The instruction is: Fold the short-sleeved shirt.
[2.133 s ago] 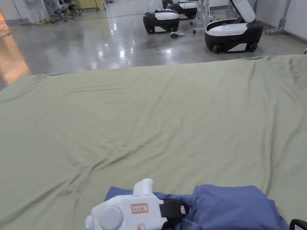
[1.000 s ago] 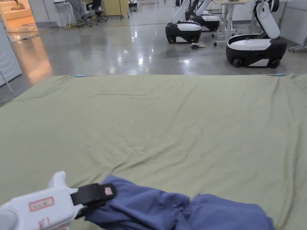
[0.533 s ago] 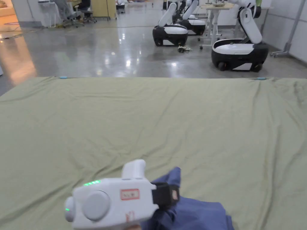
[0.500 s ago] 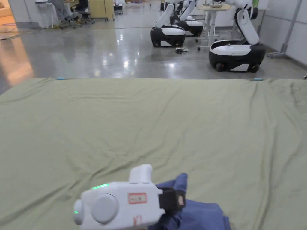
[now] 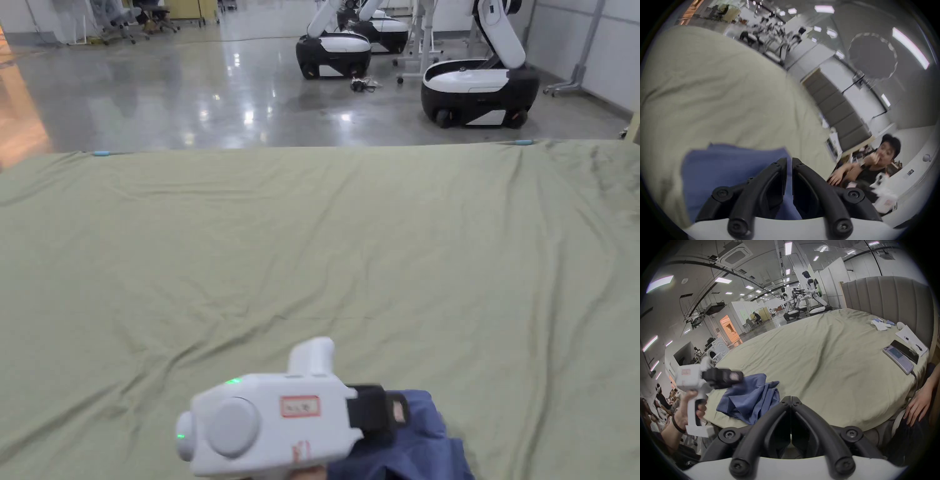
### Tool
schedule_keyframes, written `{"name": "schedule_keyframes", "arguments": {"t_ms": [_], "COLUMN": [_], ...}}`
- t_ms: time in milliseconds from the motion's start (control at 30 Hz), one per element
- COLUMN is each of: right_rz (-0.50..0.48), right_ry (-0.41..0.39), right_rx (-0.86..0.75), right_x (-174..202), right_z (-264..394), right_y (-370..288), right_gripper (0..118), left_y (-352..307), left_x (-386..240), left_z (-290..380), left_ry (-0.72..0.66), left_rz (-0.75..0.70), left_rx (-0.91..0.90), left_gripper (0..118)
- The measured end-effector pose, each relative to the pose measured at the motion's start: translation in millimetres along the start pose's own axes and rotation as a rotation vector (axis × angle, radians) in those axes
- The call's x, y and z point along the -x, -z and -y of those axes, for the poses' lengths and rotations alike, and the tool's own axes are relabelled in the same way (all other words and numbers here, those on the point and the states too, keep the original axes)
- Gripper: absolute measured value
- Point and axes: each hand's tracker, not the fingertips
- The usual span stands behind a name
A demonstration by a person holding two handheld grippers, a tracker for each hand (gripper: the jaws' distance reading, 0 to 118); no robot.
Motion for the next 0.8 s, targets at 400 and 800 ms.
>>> {"name": "schedule_keyframes", "arguments": {"t_ms": [400,800], "right_rz": [-0.134,-0.011], "right_ry": [-0.182,-0.366], "right_rx": [0.195,0.536], "right_x": [49.1,65.3], "right_z": [-19.8,-9.5], "right_y": [73.0,174.6], "right_gripper": [0,0], "left_y": [-37.3,-123.8], "left_x": [-6.0,109.0], "left_z": [10.1,27.0], "left_ry": [0.095,-0.262], "left_rz": [0.086,0.056], "left_rx": [-0.058,-0.164], "left_gripper": [44,76]}}
